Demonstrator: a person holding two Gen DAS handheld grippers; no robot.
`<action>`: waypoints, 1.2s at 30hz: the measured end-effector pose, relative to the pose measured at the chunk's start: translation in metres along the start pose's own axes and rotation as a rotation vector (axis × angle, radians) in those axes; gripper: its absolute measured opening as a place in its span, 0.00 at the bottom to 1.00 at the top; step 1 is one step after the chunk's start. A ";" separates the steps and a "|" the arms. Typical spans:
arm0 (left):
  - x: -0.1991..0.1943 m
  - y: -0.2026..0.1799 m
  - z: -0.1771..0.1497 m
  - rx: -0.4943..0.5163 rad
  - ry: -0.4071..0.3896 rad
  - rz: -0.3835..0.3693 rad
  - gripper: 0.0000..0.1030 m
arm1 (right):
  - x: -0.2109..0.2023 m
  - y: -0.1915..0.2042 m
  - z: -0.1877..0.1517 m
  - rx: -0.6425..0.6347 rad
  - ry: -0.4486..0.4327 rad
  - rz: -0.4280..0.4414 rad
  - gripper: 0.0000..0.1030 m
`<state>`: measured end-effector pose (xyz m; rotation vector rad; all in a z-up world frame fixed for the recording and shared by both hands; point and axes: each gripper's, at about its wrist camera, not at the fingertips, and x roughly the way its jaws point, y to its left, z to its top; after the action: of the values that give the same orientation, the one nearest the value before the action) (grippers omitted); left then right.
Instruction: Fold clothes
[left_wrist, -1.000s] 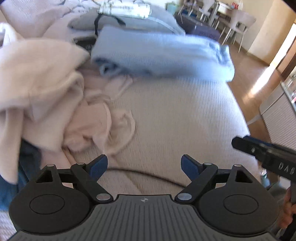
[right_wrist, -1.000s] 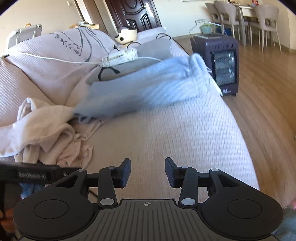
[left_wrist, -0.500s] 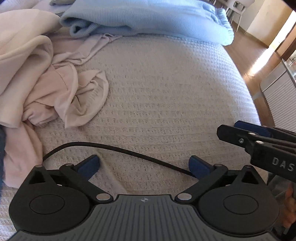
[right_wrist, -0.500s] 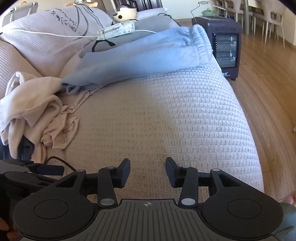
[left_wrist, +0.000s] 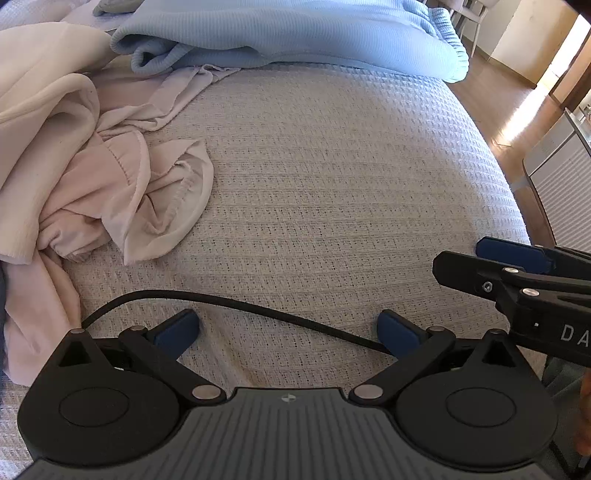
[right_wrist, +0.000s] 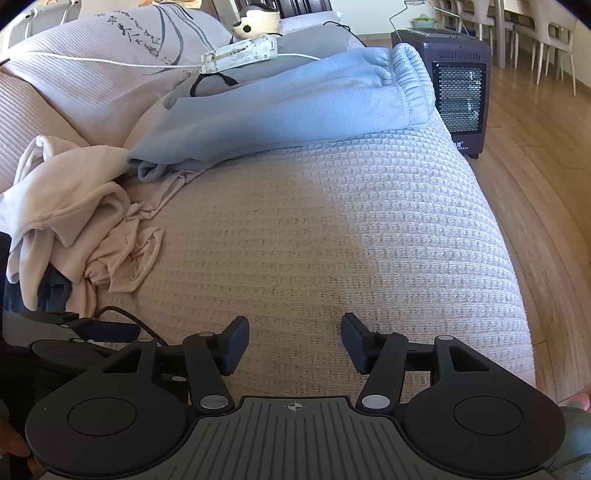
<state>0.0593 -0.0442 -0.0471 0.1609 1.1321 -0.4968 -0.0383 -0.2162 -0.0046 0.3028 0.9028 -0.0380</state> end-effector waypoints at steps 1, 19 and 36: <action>0.000 0.000 0.000 0.001 -0.001 0.001 1.00 | 0.000 0.000 0.000 0.000 0.000 0.000 0.55; -0.001 0.003 -0.001 0.021 -0.014 0.002 1.00 | 0.000 0.002 0.000 -0.006 0.003 0.003 0.58; -0.001 0.000 0.000 0.026 -0.014 0.008 1.00 | 0.000 0.002 0.000 -0.007 0.005 0.007 0.60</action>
<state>0.0582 -0.0441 -0.0460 0.1844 1.1113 -0.5056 -0.0382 -0.2144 -0.0042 0.2994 0.9068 -0.0276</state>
